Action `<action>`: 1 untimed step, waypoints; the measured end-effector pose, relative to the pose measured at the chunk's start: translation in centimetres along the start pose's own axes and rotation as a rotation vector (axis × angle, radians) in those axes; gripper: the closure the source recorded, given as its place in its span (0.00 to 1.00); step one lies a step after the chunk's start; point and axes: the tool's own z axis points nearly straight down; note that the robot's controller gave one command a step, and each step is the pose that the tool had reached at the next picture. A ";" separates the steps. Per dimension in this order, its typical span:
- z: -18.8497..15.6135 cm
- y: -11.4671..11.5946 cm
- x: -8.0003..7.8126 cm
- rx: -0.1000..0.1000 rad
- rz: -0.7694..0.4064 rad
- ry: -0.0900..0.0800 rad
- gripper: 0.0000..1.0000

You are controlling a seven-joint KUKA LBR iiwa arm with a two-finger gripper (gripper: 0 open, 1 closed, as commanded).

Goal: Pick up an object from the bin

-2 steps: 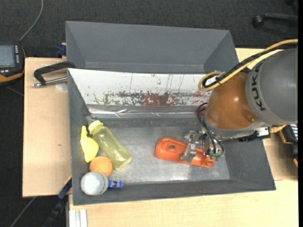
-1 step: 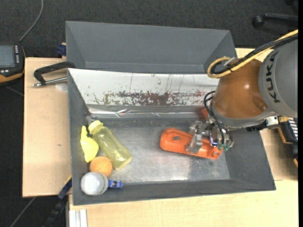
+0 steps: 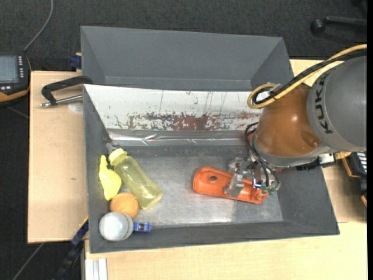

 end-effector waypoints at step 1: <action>-2.6 -0.3 -0.2 0.000 -0.017 0.010 1.00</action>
Offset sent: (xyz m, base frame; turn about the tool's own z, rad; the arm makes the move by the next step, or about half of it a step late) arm 0.0003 0.0077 -0.0218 -0.0102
